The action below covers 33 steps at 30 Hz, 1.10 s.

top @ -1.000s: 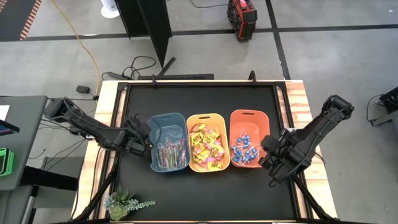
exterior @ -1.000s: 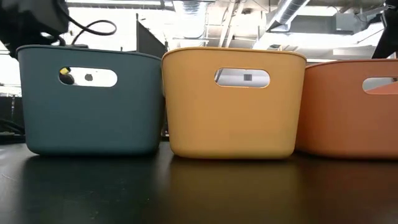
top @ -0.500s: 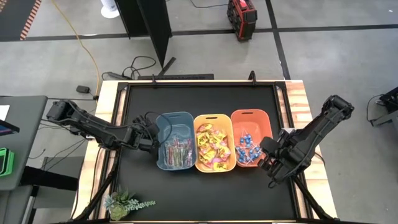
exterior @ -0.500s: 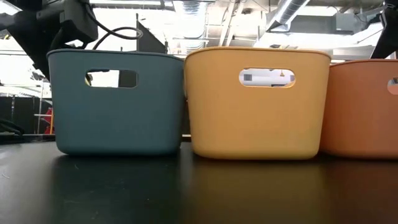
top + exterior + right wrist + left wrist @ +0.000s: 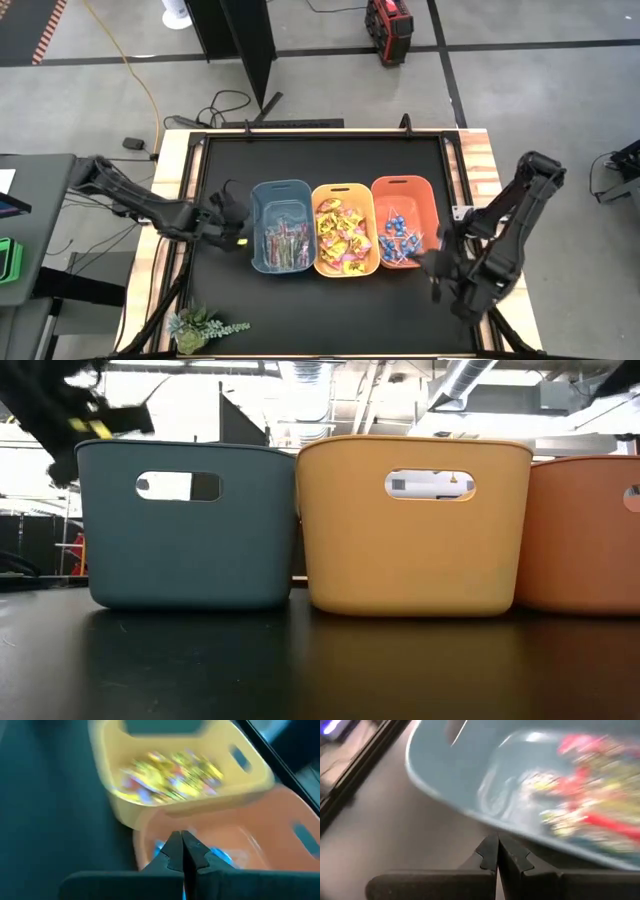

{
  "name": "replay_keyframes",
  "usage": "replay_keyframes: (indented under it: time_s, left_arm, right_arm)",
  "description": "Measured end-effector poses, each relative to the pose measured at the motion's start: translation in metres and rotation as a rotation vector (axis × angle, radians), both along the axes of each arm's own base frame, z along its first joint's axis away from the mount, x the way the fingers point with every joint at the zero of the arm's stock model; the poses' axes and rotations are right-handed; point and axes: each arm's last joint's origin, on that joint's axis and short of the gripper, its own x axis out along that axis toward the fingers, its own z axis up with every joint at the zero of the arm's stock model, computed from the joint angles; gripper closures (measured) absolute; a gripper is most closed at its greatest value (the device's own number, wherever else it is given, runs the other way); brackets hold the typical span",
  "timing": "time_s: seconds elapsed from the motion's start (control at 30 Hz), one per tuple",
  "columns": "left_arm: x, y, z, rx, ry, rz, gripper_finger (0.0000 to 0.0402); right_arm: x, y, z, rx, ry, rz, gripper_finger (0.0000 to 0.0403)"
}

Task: Sort candy
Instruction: Return to Home Position

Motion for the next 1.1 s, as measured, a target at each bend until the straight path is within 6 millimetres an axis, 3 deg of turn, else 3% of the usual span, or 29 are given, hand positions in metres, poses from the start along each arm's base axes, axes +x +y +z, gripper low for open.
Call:
replay_keyframes:
  time_s: [0.2,0.4,0.53,0.67,0.73,0.9,1.1]
  left_arm:
    - [-0.011,-0.028,0.032,-0.031,-0.266,-0.267,0.0401]
    - [-0.009,-0.051,0.038,0.055,-0.562,-0.491,0.0401]
    - [-0.011,-0.050,0.028,0.060,-0.621,-0.523,0.0401]
    - [-0.013,-0.047,0.027,0.051,-0.640,-0.508,0.0401]
    - [-0.014,-0.046,0.029,0.051,-0.656,-0.508,0.0401]
    - [-0.014,-0.046,0.030,0.058,-0.658,-0.516,0.0401]
    - [-0.018,-0.039,0.009,0.047,-0.729,-0.585,0.0401]
  right_arm:
    - [-0.016,0.026,-0.017,-0.076,-0.160,0.196,0.0401]
    - [-0.032,0.017,-0.039,-0.073,-0.327,0.174,0.0402]
    - [-0.021,0.014,-0.039,-0.002,-0.374,0.199,0.0402]
    - [0.010,0.017,-0.027,0.026,-0.414,0.444,0.0402]
    - [0.024,0.009,-0.021,-0.014,-0.449,0.513,0.0402]
    - [0.044,-0.028,-0.020,-0.082,-0.405,0.466,0.0403]
    - [0.035,-0.072,-0.031,-0.072,-0.621,0.533,0.0403]
